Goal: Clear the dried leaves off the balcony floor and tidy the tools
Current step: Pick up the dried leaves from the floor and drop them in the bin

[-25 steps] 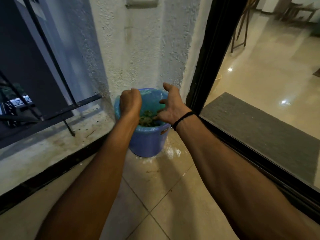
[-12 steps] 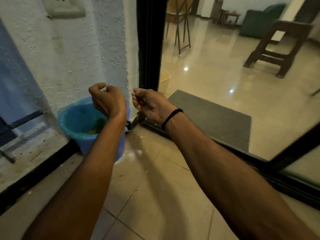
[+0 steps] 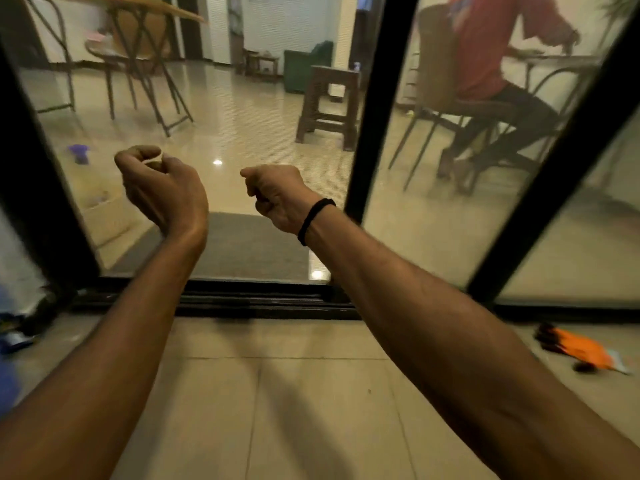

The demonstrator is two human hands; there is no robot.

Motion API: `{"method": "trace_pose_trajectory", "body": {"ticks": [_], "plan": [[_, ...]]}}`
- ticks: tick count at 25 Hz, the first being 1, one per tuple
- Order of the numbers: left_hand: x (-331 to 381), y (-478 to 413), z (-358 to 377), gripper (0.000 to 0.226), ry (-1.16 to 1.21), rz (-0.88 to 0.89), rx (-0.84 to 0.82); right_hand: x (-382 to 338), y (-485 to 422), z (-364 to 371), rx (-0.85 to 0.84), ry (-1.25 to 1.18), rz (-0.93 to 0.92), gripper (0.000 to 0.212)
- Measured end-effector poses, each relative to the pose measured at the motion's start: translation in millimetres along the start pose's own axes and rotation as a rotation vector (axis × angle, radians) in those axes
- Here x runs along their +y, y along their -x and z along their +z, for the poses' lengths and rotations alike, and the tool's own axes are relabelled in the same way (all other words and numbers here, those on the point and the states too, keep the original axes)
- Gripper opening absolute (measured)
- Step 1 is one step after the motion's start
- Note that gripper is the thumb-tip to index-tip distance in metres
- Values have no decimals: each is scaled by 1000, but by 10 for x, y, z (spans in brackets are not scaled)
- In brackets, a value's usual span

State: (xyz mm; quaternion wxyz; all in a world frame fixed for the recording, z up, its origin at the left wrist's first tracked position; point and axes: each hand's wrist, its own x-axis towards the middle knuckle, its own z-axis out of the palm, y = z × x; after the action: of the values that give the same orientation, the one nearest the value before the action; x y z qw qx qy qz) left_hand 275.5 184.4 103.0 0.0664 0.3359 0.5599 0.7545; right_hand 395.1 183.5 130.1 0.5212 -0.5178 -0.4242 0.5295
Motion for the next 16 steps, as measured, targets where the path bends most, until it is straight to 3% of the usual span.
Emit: {"method": "trace_pose_trajectory", "body": {"ticks": [6,8,11,16], "plan": [[850,1525,966,14,88,170,-278,-319,333,-1858,215,-87,-109,10],[1104,2033,1215,13,90,239,-390,-310,444,-2481,333,-116,-141,24],[1418,2833,1582,13,55,365,-545,-232,656,-3417,473,-103,-189,5],[1856,4149,2163,21,26,536,-847,-59,1259,-5005,704,-17,-215,25]]}}
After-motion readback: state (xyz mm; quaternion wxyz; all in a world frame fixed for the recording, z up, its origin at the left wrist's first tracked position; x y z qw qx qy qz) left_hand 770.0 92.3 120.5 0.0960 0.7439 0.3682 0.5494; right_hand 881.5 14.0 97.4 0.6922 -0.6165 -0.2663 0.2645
